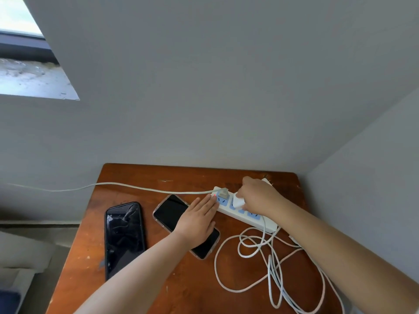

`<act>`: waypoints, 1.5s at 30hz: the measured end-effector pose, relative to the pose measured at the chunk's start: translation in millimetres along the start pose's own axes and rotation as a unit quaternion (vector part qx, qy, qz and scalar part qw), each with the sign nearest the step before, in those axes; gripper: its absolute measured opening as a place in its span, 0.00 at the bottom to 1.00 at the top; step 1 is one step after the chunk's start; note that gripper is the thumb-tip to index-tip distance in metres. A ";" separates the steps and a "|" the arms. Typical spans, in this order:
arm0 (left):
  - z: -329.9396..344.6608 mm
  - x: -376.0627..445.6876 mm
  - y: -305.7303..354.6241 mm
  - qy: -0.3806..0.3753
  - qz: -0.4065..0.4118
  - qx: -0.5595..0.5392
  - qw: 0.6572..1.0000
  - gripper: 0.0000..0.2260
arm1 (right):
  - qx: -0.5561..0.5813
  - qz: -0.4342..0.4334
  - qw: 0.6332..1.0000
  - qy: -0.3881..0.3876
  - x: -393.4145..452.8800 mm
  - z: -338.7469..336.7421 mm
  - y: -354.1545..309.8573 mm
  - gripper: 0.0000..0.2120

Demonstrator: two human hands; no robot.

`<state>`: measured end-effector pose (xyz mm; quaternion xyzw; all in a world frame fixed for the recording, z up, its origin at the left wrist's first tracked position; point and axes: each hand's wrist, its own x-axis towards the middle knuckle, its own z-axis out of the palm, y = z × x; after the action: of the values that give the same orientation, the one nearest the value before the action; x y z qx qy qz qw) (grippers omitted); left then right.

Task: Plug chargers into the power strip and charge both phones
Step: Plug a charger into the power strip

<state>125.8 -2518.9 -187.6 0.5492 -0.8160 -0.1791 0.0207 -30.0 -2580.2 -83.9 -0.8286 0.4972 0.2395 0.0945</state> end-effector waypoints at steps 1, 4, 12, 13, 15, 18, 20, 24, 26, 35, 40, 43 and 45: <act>0.4 0.1 -0.5 0.000 0.002 -0.002 1.000 0.23 | -0.001 0.003 1.000 -0.001 1.2 0.0 -1.3 0.08; 0.2 1.1 -2.0 -0.006 0.009 -0.026 1.000 0.24 | -0.009 0.002 1.000 0.004 5.2 0.1 -6.4 0.07; -7.9 0.7 -10.5 -0.017 0.043 -0.076 0.996 0.23 | 0.033 -0.004 0.997 0.070 8.8 5.3 -11.6 0.18; -8.5 0.9 -11.5 -0.019 0.045 -0.067 0.997 0.23 | 0.050 0.003 0.995 0.082 6.1 7.6 -10.1 0.19; -8.8 1.7 -13.1 -0.022 0.047 -0.049 0.997 0.23 | 0.062 0.008 0.993 0.099 -0.7 11.9 -7.4 0.20; -9.4 2.8 -13.0 -0.016 0.049 -0.033 0.998 0.23 | 0.054 0.004 0.989 0.135 -11.0 18.9 -5.8 0.18; -10.5 3.4 -12.6 -0.012 0.050 -0.031 0.998 0.22 | 0.012 0.007 0.988 0.152 -17.1 22.2 -10.7 0.16; -12.2 3.8 -11.7 -0.018 0.049 -0.028 0.998 0.22 | -0.029 0.045 0.978 0.201 -25.4 25.8 -27.7 0.17; -12.1 3.2 -10.7 -0.018 0.050 -0.027 0.998 0.23 | 0.010 0.041 0.982 0.185 -25.2 29.6 -34.0 0.18; -11.8 4.5 -13.7 -0.029 0.055 -0.029 0.998 0.23 | 0.055 0.041 0.987 0.146 -11.1 28.7 -23.3 0.18; -13.0 5.2 -14.9 -0.039 0.060 -0.023 0.997 0.21 | 0.045 0.033 0.988 0.146 -16.2 36.2 -28.5 0.20; -13.2 5.3 -14.1 -0.039 0.067 -0.012 0.997 0.21 | 0.078 0.048 0.985 0.147 -9.6 33.9 -30.2 0.20; -12.8 5.5 -14.1 -0.035 0.065 -0.005 0.997 0.21 | 0.095 0.047 0.983 0.149 -7.8 33.0 -30.4 0.19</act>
<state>139.1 -2532.0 -181.0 0.4881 -0.8495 -0.2003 0.0067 -16.7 -2546.3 -111.2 -0.8181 0.5643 0.0696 0.0864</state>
